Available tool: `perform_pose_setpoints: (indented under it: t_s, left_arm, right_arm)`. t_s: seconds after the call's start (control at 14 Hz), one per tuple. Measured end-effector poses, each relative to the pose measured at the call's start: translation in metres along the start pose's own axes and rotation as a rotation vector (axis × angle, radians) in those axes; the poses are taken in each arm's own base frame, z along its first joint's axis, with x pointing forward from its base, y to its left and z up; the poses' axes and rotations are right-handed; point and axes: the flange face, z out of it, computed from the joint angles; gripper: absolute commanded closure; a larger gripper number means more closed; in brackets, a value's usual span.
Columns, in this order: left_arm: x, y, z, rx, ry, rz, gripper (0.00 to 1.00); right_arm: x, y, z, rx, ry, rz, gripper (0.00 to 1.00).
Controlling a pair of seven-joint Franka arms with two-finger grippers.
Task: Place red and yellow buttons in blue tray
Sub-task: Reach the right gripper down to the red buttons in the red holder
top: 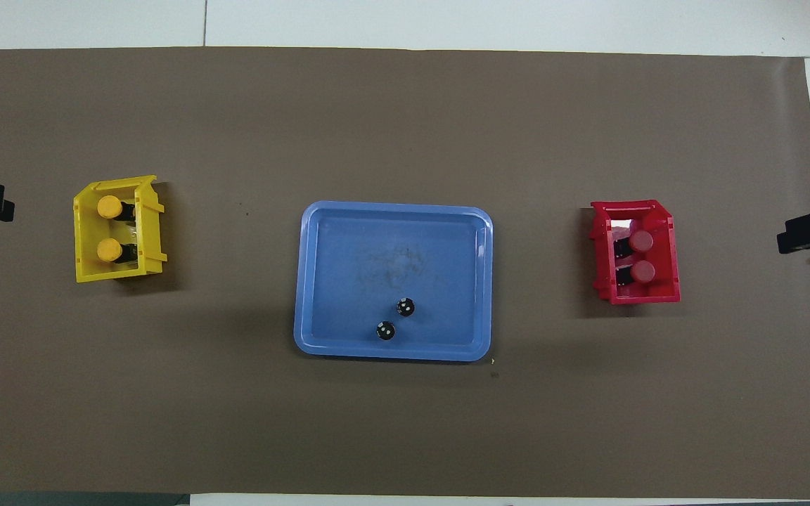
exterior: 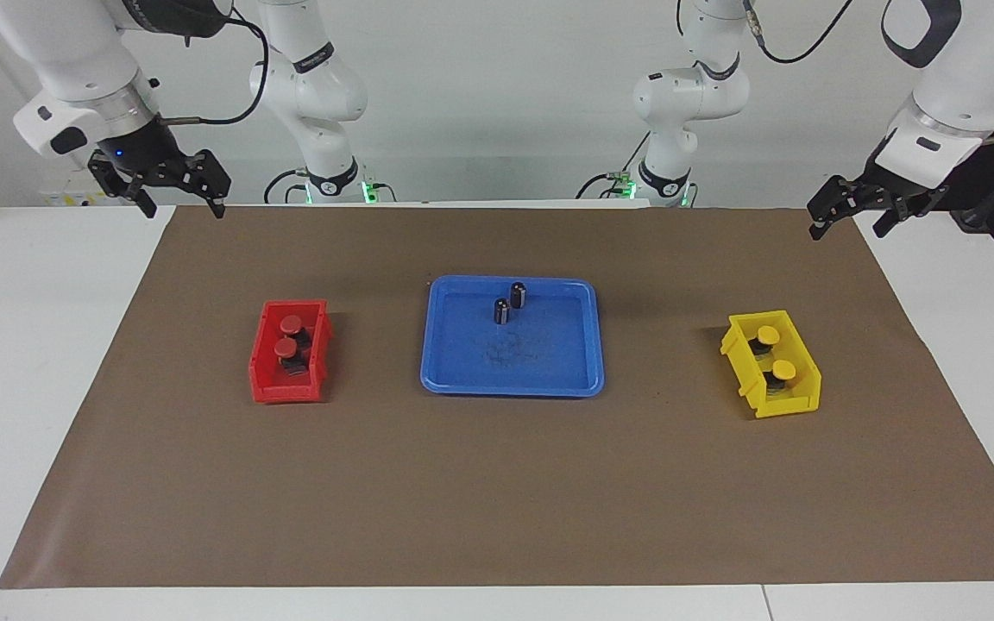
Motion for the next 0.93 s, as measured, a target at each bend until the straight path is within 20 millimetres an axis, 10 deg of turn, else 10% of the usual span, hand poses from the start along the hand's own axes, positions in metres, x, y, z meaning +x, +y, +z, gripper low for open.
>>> perform_pose_setpoints:
  t_s: [0.93]
  left_arm:
    - [-0.001, 0.054, -0.003, 0.005, 0.005, 0.099, 0.0]
  right_arm:
    - [0.0, -0.013, 0.0, -0.002, -0.002, -0.026, 0.0]
